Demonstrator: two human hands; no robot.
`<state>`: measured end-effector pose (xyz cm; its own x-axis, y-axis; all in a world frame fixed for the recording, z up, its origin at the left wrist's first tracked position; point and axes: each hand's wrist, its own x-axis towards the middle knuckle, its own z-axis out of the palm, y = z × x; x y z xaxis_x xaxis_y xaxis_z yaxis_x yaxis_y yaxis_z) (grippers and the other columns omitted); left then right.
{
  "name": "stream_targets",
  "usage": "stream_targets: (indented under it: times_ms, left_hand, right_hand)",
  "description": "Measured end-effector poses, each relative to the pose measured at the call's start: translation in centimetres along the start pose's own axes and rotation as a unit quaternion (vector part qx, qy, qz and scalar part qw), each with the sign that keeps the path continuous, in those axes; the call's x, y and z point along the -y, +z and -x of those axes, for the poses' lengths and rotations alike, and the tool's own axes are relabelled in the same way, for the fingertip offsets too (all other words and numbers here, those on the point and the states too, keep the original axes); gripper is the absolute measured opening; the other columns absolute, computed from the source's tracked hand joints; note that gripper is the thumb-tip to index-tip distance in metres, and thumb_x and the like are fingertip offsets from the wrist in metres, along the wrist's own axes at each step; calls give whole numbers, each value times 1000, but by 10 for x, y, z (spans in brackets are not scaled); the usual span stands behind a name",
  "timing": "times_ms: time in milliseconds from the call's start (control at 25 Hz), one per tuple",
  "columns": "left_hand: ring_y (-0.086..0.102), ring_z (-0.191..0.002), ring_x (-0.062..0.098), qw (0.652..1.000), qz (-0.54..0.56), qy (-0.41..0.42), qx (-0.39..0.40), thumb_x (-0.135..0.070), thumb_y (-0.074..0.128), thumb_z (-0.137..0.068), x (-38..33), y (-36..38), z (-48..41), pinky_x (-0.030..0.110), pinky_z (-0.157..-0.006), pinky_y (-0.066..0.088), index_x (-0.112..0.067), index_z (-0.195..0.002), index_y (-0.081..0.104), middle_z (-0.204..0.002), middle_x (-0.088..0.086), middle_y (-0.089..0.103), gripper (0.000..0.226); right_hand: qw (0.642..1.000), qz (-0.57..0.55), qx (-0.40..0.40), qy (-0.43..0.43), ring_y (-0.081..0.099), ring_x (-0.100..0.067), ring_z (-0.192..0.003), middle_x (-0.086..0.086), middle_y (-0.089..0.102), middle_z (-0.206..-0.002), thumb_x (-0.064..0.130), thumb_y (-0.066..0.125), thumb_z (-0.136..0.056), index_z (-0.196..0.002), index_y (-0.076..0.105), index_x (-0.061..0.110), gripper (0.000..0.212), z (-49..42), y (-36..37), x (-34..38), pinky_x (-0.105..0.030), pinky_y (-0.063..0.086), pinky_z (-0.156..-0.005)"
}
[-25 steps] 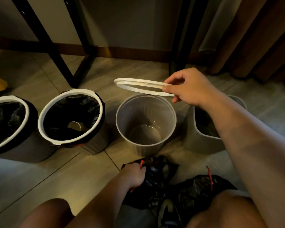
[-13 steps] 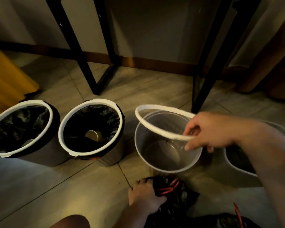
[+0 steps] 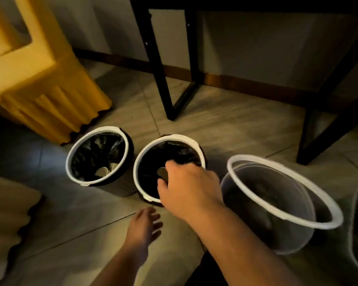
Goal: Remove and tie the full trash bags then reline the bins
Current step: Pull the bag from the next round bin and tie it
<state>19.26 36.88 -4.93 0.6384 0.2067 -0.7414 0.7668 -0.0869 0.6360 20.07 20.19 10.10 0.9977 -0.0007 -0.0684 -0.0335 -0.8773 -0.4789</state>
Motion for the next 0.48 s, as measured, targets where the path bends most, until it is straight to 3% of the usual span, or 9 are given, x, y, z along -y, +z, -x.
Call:
stream_targets:
  times_ms: [80,160,280,400,480]
  left_hand:
    - [70,-96,28,997,73,30,-11,-38,56,-103,-22,-23,-28,39,-78,54,-18,-116,65,-107,9,74,26]
    - [70,-88,24,995,79,63,11,-34,58,-102,-33,-39,-54,41,-78,55,-17,-113,66,-97,9,75,22]
    - [72,-86,25,991,61,57,102,-21,58,-102,-30,-57,-77,41,-80,56,-8,-112,67,-99,13,76,19]
    - [75,-94,30,975,50,49,209,-24,57,-103,-34,-74,-80,41,-82,56,-11,-114,67,-109,12,77,20]
    - [71,-85,26,966,0,51,254,-24,55,-104,-44,-88,-80,38,-78,54,-11,-113,66,-104,11,76,19]
  right_hand:
    - [996,43,77,0,69,-32,-98,-4,71,-103,42,56,-96,-104,63,28,17,-15,46,8,-38,37,-69]
    - [988,94,124,25,67,-31,-99,-3,69,-105,38,60,-95,-105,65,29,14,-29,91,7,-39,40,-70]
    - [980,132,131,75,65,-33,-109,-3,65,-119,40,59,-94,-121,62,30,29,-43,140,15,-42,44,-78]
    - [970,146,144,127,63,-34,-119,-5,60,-131,44,58,-93,-135,53,30,44,-39,169,25,-43,48,-84]
    - [955,183,176,153,61,-36,-121,-6,57,-134,38,59,-95,-139,49,29,46,-35,181,36,-47,51,-89]
